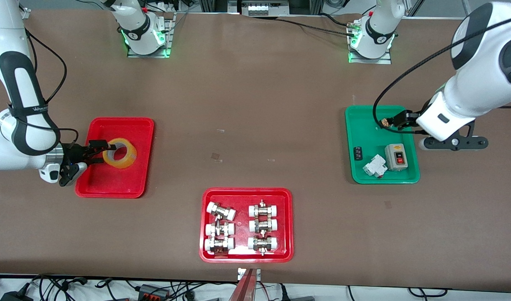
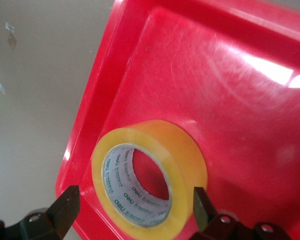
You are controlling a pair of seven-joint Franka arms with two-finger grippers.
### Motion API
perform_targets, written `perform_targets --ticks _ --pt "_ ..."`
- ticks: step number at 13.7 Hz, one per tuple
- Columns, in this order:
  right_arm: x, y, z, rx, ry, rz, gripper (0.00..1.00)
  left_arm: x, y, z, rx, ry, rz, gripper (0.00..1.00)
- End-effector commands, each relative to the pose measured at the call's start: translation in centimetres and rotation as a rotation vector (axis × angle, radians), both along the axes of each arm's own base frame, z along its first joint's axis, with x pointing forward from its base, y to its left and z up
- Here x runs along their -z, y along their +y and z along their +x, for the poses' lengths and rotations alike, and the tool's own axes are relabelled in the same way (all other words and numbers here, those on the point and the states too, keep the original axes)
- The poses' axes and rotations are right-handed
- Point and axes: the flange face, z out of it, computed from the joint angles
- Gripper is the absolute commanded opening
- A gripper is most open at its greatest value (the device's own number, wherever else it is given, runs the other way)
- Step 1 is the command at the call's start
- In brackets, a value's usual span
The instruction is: Left arm passes tape to right arm into tray
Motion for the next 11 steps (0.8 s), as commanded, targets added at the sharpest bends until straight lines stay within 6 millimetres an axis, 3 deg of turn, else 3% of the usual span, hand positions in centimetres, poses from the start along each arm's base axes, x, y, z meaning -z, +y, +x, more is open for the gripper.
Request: perform_targets --ticks 1,5,8,11 --pt "-5.2 2.8 0.9 -0.105 -0.092 -0.114 1.00 -0.5 2.0 -0.9 -0.010 0.012 -0.050 1.00" --pt "-15.3 6.8 0.8 -0.048 -0.160 -0.375 1.00 -1.0 1.7 -1.4 0.003 0.024 -0.027 1.00" --pt "-22.3 8.9 -1.4 0.076 -0.144 -0.444 1.00 -1.8 2.2 -0.9 0.026 0.009 -0.049 1.00" --pt "-28.6 10.8 -4.6 0.221 -0.116 -0.494 1.00 -1.2 -0.1 -1.5 0.082 0.017 -0.060 1.00"
